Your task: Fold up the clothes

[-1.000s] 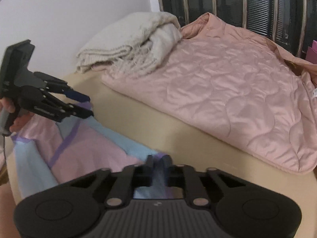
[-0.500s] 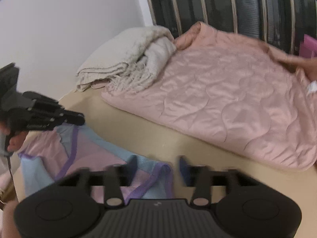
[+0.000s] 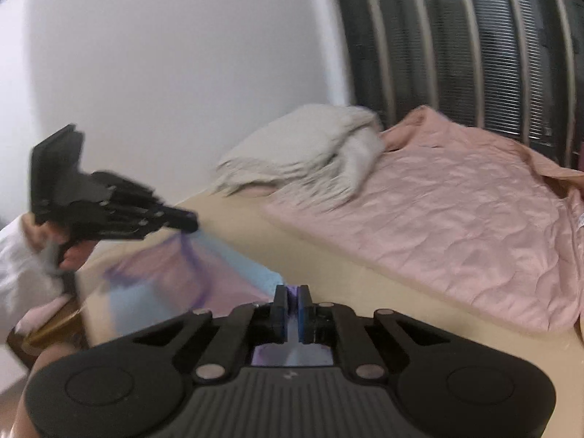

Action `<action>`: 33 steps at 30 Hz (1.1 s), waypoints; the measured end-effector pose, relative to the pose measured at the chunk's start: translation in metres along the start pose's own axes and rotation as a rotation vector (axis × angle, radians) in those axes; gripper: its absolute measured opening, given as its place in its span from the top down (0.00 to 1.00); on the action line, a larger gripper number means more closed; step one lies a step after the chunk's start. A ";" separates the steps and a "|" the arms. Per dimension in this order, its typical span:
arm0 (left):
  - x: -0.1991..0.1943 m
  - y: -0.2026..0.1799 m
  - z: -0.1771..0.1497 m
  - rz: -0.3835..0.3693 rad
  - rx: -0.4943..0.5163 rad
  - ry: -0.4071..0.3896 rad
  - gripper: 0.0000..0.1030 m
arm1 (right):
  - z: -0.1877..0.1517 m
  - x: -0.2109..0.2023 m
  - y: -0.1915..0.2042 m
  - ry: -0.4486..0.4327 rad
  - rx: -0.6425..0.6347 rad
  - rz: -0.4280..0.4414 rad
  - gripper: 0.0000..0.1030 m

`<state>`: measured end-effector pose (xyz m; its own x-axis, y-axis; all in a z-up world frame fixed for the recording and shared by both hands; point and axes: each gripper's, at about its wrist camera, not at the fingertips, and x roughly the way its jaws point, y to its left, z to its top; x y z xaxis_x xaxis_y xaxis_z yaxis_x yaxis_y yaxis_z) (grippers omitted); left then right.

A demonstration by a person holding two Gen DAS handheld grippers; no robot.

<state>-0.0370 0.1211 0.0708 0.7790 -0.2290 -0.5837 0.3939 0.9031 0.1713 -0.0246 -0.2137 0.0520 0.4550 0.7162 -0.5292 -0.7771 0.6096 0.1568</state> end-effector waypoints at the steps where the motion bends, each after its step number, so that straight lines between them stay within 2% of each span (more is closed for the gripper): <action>1: -0.004 -0.005 -0.011 0.005 -0.004 0.017 0.95 | -0.010 0.000 0.010 0.033 -0.045 0.014 0.96; 4: -0.008 -0.013 -0.035 0.059 -0.016 0.084 0.91 | -0.036 0.003 0.040 0.135 -0.185 0.051 0.94; 5: -0.010 -0.011 -0.039 0.062 -0.031 0.100 0.88 | -0.037 0.000 0.043 0.137 -0.207 0.055 0.94; 6: -0.013 -0.008 -0.043 0.065 -0.049 0.114 0.85 | -0.038 -0.005 0.046 0.133 -0.225 0.059 0.87; 7: -0.017 -0.001 -0.043 0.071 -0.078 0.122 0.80 | -0.039 -0.009 0.049 0.129 -0.242 0.063 0.75; 8: -0.021 0.005 -0.042 0.076 -0.108 0.126 0.75 | -0.036 -0.017 0.045 0.104 -0.232 0.052 0.68; 9: -0.025 0.012 -0.039 0.085 -0.138 0.113 0.71 | -0.032 -0.025 0.040 0.075 -0.215 0.037 0.62; 10: -0.030 0.019 -0.035 0.100 -0.169 0.090 0.62 | -0.028 -0.033 0.034 0.046 -0.198 0.023 0.62; 11: -0.031 0.024 -0.030 0.115 -0.196 0.068 0.58 | -0.023 -0.040 0.026 0.026 -0.184 -0.029 0.62; 12: -0.028 0.028 -0.025 0.122 -0.217 0.056 0.57 | -0.019 -0.044 0.016 0.018 -0.167 -0.092 0.62; 15: -0.010 0.030 -0.015 0.114 -0.239 0.051 0.57 | -0.010 -0.042 -0.034 0.068 -0.059 -0.250 0.62; 19: 0.019 0.010 -0.015 0.125 -0.181 0.095 0.57 | -0.007 -0.021 -0.085 0.169 0.073 -0.353 0.62; 20: 0.023 0.005 -0.017 0.134 -0.171 0.108 0.57 | -0.007 -0.017 -0.092 0.173 0.083 -0.333 0.62; 23: 0.028 -0.002 -0.026 0.167 -0.162 0.139 0.54 | -0.012 -0.003 -0.099 0.213 0.105 -0.235 0.66; 24: 0.027 -0.003 -0.028 0.178 -0.167 0.138 0.53 | -0.016 0.000 -0.097 0.235 0.104 -0.219 0.88; 25: 0.026 -0.003 -0.030 0.190 -0.172 0.139 0.51 | -0.016 0.002 -0.093 0.235 0.080 -0.230 0.98; 27: 0.026 -0.003 -0.030 0.219 -0.176 0.149 0.50 | -0.014 -0.008 -0.078 0.193 0.003 -0.307 0.99; 30: 0.024 -0.002 -0.032 0.247 -0.194 0.159 0.48 | -0.022 -0.059 -0.043 -0.059 -0.177 -0.320 0.99; 31: 0.023 -0.002 -0.033 0.254 -0.203 0.160 0.47 | -0.028 -0.076 -0.032 -0.102 -0.228 -0.343 0.99; 33: 0.020 -0.001 -0.035 0.266 -0.220 0.159 0.44 | -0.049 -0.101 -0.011 -0.120 -0.341 -0.385 0.99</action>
<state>-0.0385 0.1281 0.0312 0.7474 0.0676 -0.6609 0.0604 0.9838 0.1689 -0.0836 -0.3094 0.0635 0.7664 0.5085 -0.3924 -0.6322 0.7051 -0.3212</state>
